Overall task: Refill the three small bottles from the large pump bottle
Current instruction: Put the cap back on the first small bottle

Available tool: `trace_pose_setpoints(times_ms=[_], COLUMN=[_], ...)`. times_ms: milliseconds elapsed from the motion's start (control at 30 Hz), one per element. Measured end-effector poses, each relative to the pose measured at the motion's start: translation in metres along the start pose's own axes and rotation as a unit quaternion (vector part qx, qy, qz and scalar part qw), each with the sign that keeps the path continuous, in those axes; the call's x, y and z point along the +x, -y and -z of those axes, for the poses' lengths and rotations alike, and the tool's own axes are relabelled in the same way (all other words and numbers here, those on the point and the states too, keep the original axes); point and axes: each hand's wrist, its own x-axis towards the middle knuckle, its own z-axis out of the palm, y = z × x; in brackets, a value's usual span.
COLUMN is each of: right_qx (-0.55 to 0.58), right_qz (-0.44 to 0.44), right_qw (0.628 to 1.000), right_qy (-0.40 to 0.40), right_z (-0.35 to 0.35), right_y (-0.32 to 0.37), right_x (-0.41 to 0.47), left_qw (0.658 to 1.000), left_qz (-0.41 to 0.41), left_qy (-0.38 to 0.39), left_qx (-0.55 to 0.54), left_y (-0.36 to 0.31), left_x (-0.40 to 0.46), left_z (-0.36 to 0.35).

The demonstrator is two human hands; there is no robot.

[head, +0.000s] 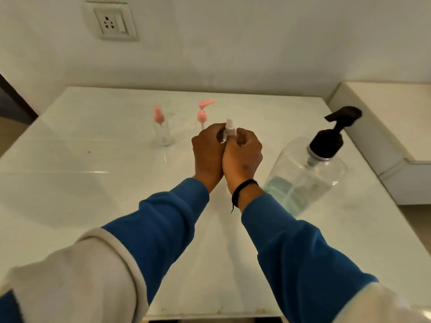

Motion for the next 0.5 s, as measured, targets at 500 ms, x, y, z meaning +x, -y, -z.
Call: trace_pose_setpoints(times_ms=[500], right_qx=[0.016], right_qz=[0.025], right_qw=[0.996], right_qy=[-0.081], right_z=[-0.012], right_y=[-0.020], right_x=[0.038], left_qw=[0.998], left_qz=[0.028], left_qy=[0.032], left_qx=[-0.050], left_y=[0.017], left_x=[0.022], left_z=[-0.039])
